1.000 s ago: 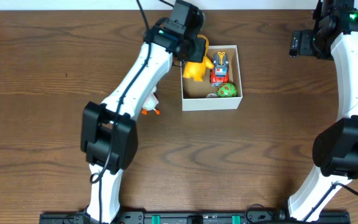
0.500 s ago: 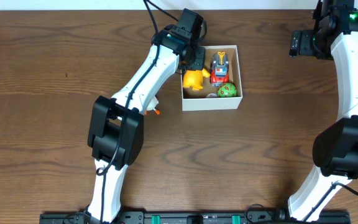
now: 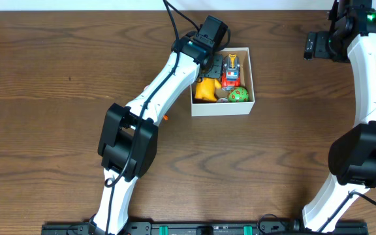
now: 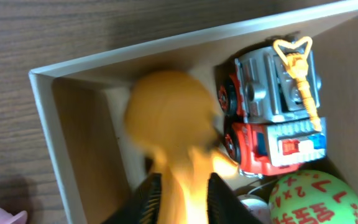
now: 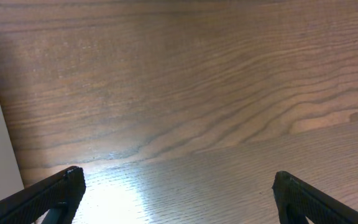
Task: Pack container
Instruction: 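Lower the yellow duck into the left side of the box and release, then move the left gripper to the white duck and grasp it, then carry the white duck over the box and lower it inside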
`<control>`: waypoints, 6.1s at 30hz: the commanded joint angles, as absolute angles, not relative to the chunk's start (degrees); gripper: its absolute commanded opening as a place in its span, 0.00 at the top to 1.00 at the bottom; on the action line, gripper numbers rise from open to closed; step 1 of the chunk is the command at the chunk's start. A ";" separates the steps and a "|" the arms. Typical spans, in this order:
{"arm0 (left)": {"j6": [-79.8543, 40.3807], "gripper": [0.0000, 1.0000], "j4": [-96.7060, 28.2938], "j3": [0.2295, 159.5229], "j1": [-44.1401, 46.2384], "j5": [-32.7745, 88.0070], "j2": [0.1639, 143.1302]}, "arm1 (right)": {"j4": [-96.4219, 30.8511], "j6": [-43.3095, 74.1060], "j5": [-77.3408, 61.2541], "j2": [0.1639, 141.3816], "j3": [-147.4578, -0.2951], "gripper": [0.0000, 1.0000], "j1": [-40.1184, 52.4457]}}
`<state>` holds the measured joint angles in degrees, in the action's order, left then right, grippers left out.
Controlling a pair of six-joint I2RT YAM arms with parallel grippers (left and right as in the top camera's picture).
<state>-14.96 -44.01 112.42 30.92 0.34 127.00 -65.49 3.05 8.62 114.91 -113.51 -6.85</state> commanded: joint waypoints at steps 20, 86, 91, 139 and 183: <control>-19.40 0.51 -49.17 115.74 29.67 -24.82 118.39 | -65.56 4.03 8.99 114.65 -114.52 0.01 -7.22; -3.70 0.94 -48.73 93.41 11.92 12.40 117.58 | -65.56 4.03 8.99 114.65 -114.52 0.01 -7.27; -6.35 0.94 -48.69 102.80 12.25 12.43 115.28 | -65.56 4.03 8.99 114.65 -114.52 0.01 -7.27; -11.00 0.94 -52.64 115.66 28.97 12.43 127.07 | -65.56 4.03 8.99 114.65 -114.52 0.01 -7.27; -11.05 0.88 -50.46 117.56 30.35 4.01 125.38 | -65.54 4.03 8.99 114.65 -114.52 0.01 -7.27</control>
